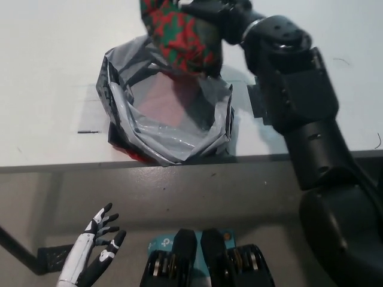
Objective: The robot uses its right hand to pick up a bag of coffee beans and puts it in the black plastic bag, then the robot grabs the top of the bag and lifts it.
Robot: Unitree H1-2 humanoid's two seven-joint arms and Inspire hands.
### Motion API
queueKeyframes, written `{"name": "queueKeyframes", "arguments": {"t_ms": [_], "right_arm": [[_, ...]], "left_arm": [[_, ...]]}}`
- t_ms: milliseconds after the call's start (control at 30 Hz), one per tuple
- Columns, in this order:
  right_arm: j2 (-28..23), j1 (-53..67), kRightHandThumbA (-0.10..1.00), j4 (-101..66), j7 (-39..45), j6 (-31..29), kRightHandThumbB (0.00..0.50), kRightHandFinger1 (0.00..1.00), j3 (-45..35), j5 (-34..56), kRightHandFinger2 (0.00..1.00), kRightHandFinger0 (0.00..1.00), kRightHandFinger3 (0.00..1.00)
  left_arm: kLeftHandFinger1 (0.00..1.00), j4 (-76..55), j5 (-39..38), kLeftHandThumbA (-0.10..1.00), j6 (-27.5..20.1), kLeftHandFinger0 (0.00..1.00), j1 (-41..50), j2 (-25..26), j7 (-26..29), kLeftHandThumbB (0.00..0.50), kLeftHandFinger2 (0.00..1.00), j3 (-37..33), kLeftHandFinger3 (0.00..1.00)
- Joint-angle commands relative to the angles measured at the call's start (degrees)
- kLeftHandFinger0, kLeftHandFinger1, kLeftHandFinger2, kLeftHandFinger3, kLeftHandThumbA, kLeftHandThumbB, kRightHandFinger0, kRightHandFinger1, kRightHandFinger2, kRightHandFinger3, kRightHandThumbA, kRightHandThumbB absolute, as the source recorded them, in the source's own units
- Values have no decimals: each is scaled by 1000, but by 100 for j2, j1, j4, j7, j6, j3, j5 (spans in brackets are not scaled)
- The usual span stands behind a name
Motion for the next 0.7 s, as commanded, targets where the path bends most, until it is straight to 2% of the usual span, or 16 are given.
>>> {"name": "queueKeyframes", "arguments": {"t_ms": [0,33,100,200,300,333,367,400,467,500,533,667], "right_arm": [[204,-566,-100,-138,-228,-383,174,362,37,1,851,0,961],[209,-541,-100,-125,-186,-399,158,370,100,-39,842,0,938],[210,-443,-100,-50,-45,-525,153,367,344,-210,808,0,812],[225,-340,-100,-20,-5,-648,146,352,488,-244,766,0,767],[246,-259,-100,27,-34,-683,138,314,651,-344,726,0,658],[245,-253,-100,44,-38,-692,138,314,680,-351,726,0,658],[260,-237,-100,106,-18,-725,142,333,685,-323,752,0,782],[264,-225,-100,126,-31,-724,145,353,721,-349,753,0,832],[274,-193,-100,133,-78,-692,149,374,808,-422,762,0,851],[272,-163,-100,138,-59,-717,140,423,851,-447,783,0,800],[272,-130,-100,145,-44,-755,139,443,898,-476,785,0,793],[240,2,-100,71,49,-802,135,452,1115,-613,795,0,838]], "left_arm": [[796,-50,9,896,-233,649,-74,73,-37,193,890,-26,1000],[797,-66,7,897,-203,651,-78,73,-44,188,889,-24,1000],[802,-111,13,891,-151,653,-72,72,-48,168,893,-22,1000],[805,-103,40,889,-190,655,-73,93,-48,169,897,-35,1000],[807,-142,52,890,-150,656,-73,112,-72,171,899,-47,1000],[807,-142,47,890,-152,656,-71,113,-73,171,899,-49,1000],[813,-149,25,884,-126,665,-91,115,-89,168,906,-49,1000],[810,-156,25,879,-113,663,-96,115,-90,162,903,-49,1000],[809,-169,48,882,-71,663,-105,118,-88,167,902,-51,1000],[809,-157,43,882,-87,663,-113,119,-90,165,902,-52,1000],[810,-157,35,882,-83,664,-117,117,-97,164,902,-53,1000],[800,-170,29,878,-48,653,-140,106,-119,159,891,-57,1000]]}}
